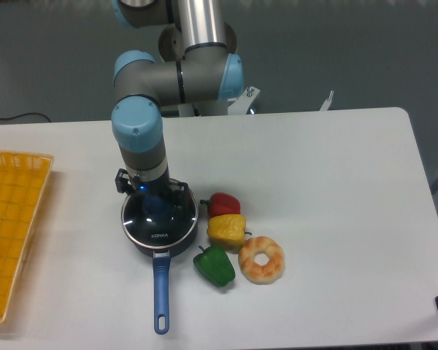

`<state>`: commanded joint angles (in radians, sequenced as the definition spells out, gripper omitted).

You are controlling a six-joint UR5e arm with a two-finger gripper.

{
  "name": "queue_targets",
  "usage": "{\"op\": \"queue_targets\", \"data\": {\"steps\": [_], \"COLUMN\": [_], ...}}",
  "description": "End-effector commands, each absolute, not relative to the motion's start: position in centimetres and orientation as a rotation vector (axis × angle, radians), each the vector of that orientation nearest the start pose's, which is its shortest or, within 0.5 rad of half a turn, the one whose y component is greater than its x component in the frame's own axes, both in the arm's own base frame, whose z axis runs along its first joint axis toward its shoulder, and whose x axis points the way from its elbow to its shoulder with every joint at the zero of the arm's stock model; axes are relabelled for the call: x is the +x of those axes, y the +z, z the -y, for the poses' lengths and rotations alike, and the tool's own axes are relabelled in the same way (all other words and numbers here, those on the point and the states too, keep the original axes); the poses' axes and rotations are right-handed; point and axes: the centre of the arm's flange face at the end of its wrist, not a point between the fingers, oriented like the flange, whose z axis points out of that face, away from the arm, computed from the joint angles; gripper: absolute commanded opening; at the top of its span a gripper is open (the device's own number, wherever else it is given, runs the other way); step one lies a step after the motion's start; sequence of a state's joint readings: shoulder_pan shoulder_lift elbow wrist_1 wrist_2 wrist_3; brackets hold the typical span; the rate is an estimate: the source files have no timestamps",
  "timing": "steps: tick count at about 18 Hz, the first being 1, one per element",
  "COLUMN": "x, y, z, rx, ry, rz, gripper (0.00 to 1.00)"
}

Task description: Open the lid

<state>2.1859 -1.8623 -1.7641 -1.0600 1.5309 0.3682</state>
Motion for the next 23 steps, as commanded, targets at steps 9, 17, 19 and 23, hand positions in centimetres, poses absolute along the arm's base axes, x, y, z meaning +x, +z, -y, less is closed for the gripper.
{"op": "queue_targets", "data": {"steps": [9, 17, 19, 23], "x": [-21.8, -21.89, -21.87, -21.98], "y": [29.08, 29.34, 29.43, 29.87], "z": [-54.63, -54.76, -54.75, -54.59], "rx": [-3.069, -3.062, -3.061, -3.054], "ry": [-0.034, -0.031, -0.03, -0.024], "rz": [0.416, 0.436, 0.436, 0.435], "gripper": [0.68, 0.55, 0.55, 0.54]}}
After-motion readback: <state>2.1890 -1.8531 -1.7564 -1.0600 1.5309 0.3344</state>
